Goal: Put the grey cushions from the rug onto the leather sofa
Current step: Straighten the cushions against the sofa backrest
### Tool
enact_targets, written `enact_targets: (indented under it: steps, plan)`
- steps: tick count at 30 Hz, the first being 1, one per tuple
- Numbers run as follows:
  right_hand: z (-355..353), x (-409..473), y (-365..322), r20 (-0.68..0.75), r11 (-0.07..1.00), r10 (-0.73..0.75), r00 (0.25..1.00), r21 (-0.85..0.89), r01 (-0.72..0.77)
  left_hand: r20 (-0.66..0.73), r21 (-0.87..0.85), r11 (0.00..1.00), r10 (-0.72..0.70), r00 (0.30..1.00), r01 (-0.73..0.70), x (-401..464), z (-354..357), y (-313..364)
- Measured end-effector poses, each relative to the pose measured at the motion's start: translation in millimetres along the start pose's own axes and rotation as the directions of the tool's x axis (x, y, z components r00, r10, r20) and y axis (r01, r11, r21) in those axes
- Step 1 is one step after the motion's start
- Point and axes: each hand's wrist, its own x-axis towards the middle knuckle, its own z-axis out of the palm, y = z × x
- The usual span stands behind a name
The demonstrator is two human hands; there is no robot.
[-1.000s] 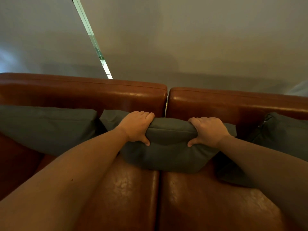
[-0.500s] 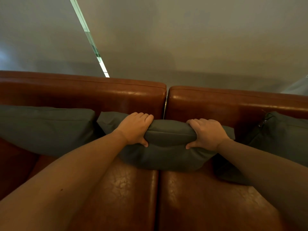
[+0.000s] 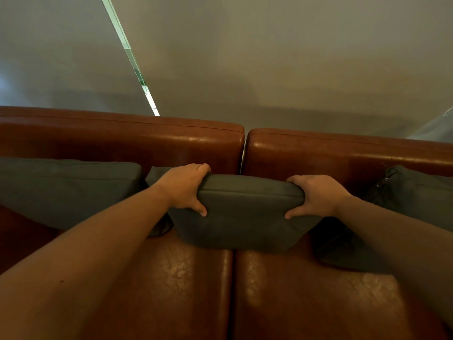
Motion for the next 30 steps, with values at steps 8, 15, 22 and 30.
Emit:
enact_targets:
  steps: [8,15,22,30]
  plan:
    - [0,15,-71,-0.18,0.969,-0.197,0.964,-0.188,0.163,-0.127,0.205,0.974,0.123,0.984,-0.096,-11,-5,17]
    - [11,58,-105,-0.093,0.996,0.007,0.996,-0.093,-0.016,-0.102,0.094,0.996,0.007,0.995,0.003,13,14,38]
    - [4,20,-25,-0.156,0.996,0.019,0.988,-0.084,-0.032,-0.098,0.058,0.998,0.043,0.994,-0.037,5,2,6]
    - [6,4,-1,-0.197,0.989,0.008,0.98,-0.14,-0.037,-0.098,0.187,0.982,0.034,0.995,-0.015,3,-10,6]
